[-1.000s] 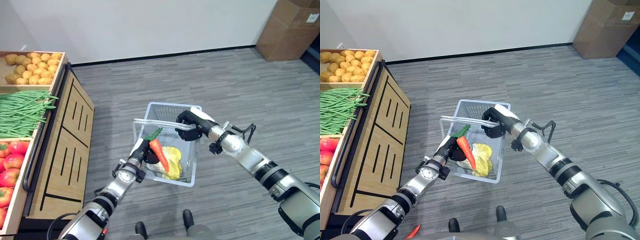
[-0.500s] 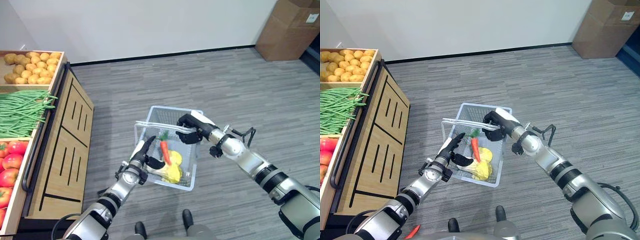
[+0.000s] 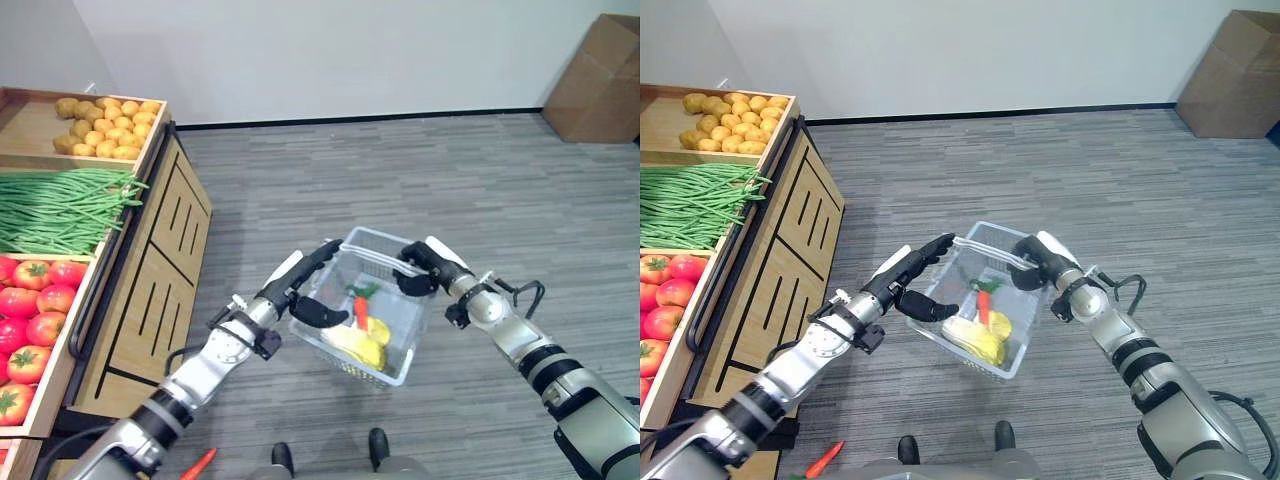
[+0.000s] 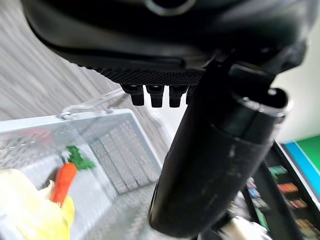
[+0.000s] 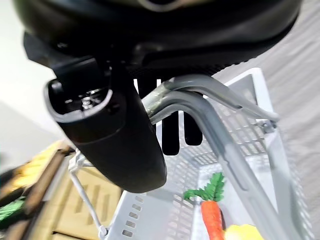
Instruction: Get the vegetables into the basket
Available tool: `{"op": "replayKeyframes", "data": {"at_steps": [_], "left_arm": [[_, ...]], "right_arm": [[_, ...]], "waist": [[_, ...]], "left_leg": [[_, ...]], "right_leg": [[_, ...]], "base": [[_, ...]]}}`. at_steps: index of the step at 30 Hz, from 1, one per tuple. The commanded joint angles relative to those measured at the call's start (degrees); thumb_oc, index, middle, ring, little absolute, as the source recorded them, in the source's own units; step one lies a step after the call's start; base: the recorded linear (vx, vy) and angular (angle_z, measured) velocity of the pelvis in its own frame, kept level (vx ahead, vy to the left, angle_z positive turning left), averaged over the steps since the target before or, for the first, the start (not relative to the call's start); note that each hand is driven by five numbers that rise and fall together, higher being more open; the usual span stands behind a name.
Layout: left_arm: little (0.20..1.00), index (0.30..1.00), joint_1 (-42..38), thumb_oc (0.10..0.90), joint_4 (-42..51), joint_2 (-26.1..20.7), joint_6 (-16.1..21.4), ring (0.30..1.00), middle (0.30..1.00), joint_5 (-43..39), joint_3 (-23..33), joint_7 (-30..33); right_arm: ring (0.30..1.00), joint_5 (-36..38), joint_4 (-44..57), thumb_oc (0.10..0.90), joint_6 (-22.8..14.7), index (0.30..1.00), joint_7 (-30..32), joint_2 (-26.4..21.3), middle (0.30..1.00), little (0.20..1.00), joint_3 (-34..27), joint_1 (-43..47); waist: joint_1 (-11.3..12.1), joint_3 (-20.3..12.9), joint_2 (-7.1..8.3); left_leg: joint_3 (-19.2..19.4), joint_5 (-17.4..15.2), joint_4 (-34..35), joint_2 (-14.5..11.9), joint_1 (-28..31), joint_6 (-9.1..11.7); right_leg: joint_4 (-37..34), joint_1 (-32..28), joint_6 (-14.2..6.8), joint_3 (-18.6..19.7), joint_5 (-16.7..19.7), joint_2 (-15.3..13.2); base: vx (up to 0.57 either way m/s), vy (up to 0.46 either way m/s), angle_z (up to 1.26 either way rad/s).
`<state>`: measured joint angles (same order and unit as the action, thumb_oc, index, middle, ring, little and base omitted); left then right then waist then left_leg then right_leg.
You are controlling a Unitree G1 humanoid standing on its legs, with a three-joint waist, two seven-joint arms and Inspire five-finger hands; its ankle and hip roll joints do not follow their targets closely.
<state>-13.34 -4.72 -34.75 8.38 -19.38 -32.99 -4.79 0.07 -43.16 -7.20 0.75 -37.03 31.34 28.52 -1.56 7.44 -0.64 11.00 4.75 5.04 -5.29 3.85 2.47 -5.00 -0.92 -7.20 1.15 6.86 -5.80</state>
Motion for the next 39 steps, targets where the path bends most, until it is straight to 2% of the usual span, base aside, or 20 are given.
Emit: {"op": "replayKeyframes", "data": {"at_steps": [1, 3, 6, 9, 10, 14, 16, 17, 19, 24, 32, 36, 39], "left_arm": [[1.0, 1.0, -0.89, 0.9, 2.54, -0.41, 5.05, 1.0, 1.0, -11.77, 0.41, -4.29], [1.0, 1.0, 1.29, 0.9, 4.77, -2.16, 4.71, 1.0, 1.0, -16.79, 1.43, -6.53], [1.0, 1.0, 4.41, 0.9, 5.91, -3.9, 5.13, 1.0, 1.0, -18.24, 4.34, -6.97], [1.0, 1.0, 8.12, 0.9, 4.79, -4.16, 5.26, 1.0, 1.0, -17.78, 7.68, -6.3], [1.0, 1.0, 10.81, 0.9, 2.92, -3.28, 5.69, 1.0, 1.0, -15.27, 10.78, -4.9], [1.0, 1.0, 13.69, 0.9, -0.24, -1.91, 5.88, 1.0, 1.0, -13.53, 13.55, -3.64], [1.0, 1.0, 16.81, 0.9, -7.86, -0.41, 5.58, 1.0, 1.0, -7.09, 16.22, -2.87], [1.0, 1.0, 16.8, 0.9, -7.86, -0.41, 5.58, 1.0, 1.0, -7.09, 16.22, -2.87], [1.0, 1.0, 18.07, 0.9, -17.19, 2.07, 4.72, 1.0, 1.0, -4.17, 17.33, -2.7], [1.0, 1.0, 19.04, 0.9, -32.71, 8.51, 4.68, 1.0, 1.0, 2.21, 21.44, 0.65], [1.0, 1.0, 16.18, 0.9, -58.11, 15.67, 3.25, 1.0, 1.0, 15.24, 24.38, 6.74], [1.0, 1.0, 15.41, 0.9, -66.57, 18.16, 2.68, 1.0, 1.0, 20.41, 24.86, 8.52], [1.0, 1.0, 15.76, 0.9, -68.83, 19.05, 2.23, 1.0, 1.0, 21.23, 25.24, 9.11]], "right_arm": [[0.3, 0.97, -1.27, 0.4, -4.73, 0.3, 5.08, 0.72, 0.3, 0.3, -6.35, 6.05], [0.3, 0.94, -5.1, 0.4, -4.53, 0.3, 5.07, 0.91, 0.3, 0.3, -7.0, 5.58], [0.3, 0.73, -9.38, 0.4, -4.68, 0.3, 4.93, 0.8, 0.3, 0.3, -8.3, 3.89], [0.3, 1.01, -11.46, 0.4, -5.01, 0.3, 5.2, 0.5, 0.3, 0.3, -11.0, 0.95], [0.3, 1.5, -11.74, 0.4, -5.28, 0.3, 5.51, 0.27, 0.3, 0.3, -13.65, -2.11], [0.3, 1.92, -11.42, 0.4, -5.79, 0.3, 6.26, 0.07, 0.3, 0.3, -16.87, -5.95], [0.3, 1.99, -14.23, 0.4, -6.09, 0.3, 6.79, 0.13, 0.3, 0.3, -21.19, -11.07], [0.3, 1.99, -14.22, 0.4, -6.09, 0.3, 6.79, 0.13, 0.3, 0.3, -21.2, -11.08], [0.3, 2.84, -16.31, 0.4, -6.29, 0.3, 7.25, 1.06, 0.3, 0.3, -24.39, -13.92], [0.3, 5.85, -17.26, 0.4, -7.09, 0.3, 7.6, 4.08, 0.3, 0.3, -29.56, -19.84], [0.3, 9.71, -25.65, 0.4, -7.54, 0.3, 7.82, 9.04, 0.3, 0.3, -32.87, -24.72], [0.3, 11.65, -28.47, 0.4, -7.71, 0.3, 7.16, 13.2, 0.3, 0.3, -31.93, -27.11], [0.3, 11.79, -29.41, 0.4, -7.61, 0.3, 6.62, 14.82, 0.3, 0.3, -31.16, -28.32]], "waist": [[0.72, -5.8, 2.57], [1.01, -5.91, 2.55], [1.41, -5.94, 2.58], [1.68, -5.8, 2.66], [1.83, -5.7, 2.69], [1.83, -5.64, 2.71], [1.72, -5.61, 2.58], [1.72, -5.6, 2.58], [1.39, -5.52, 2.49], [0.54, -5.46, 2.33], [-0.63, -5.24, 2.29], [-1.11, -5.59, 2.43], [-1.3, -5.83, 2.5]], "left_leg": [[-0.67, -2.01, -0.04, -3.83, -0.23, 4.49], [-0.72, -2.0, -0.04, -3.79, -0.07, 4.51], [-0.95, -1.91, -0.04, -3.78, 0.14, 4.54], [-1.14, -1.8, -0.04, -3.71, 0.15, 4.51], [-1.31, -1.69, -0.04, -3.7, 0.12, 4.49], [-1.58, -1.6, -0.04, -3.62, -0.03, 4.45], [-1.97, -1.62, -0.04, -3.52, -0.03, 4.35], [-1.97, -1.62, -0.04, -3.52, -0.03, 4.35], [-1.95, -1.57, -0.04, -3.52, -0.02, 4.28], [-1.64, -1.54, -0.04, -3.63, -0.23, 4.23], [-1.15, -1.71, -0.04, -3.64, -0.36, 4.19], [-0.78, -1.93, -0.04, -3.86, 0.15, 4.31], [-0.61, -2.03, -0.04, -3.94, 0.36, 4.37]], "right_leg": [[0.0, -0.99, -3.52, -2.51, -1.55, -5.15], [0.0, -1.17, -3.53, -2.58, -1.57, -5.14], [0.0, -1.46, -3.48, -2.64, -1.63, -5.05], [0.02, -1.61, -3.41, -2.81, -1.66, -4.99], [0.07, -1.67, -3.38, -2.94, -1.76, -5.0], [0.15, -1.72, -3.39, -3.29, -1.83, -5.05], [0.28, -1.82, -3.4, -3.6, -1.96, -5.1], [0.28, -1.82, -3.4, -3.61, -1.96, -5.1], [0.31, -1.8, -3.42, -3.58, -1.98, -5.14], [0.37, -1.29, -3.42, -3.53, -2.03, -5.1], [0.42, -0.41, -3.48, -2.99, -1.85, -4.94], [0.5, -0.56, -3.36, -2.65, -1.99, -4.78], [0.53, -0.64, -3.29, -2.55, -2.04, -4.7]], "base": [[0.0, 0.0, 0.0], [0.0, 0.0, 0.0], [0.0, 0.0, 0.0], [-0.01, 0.0, 0.01], [-0.01, -0.001, 0.03], [-0.01, -0.003, 0.05], [0.0, -0.002, 0.09], [0.0, 0.001, 0.06], [-0.01, 0.0, 0.02], [0.0, 0.0, 0.0], [0.0, 0.0, -0.01], [0.01, -0.002, -0.07], [0.01, -0.005, -0.07]]}}
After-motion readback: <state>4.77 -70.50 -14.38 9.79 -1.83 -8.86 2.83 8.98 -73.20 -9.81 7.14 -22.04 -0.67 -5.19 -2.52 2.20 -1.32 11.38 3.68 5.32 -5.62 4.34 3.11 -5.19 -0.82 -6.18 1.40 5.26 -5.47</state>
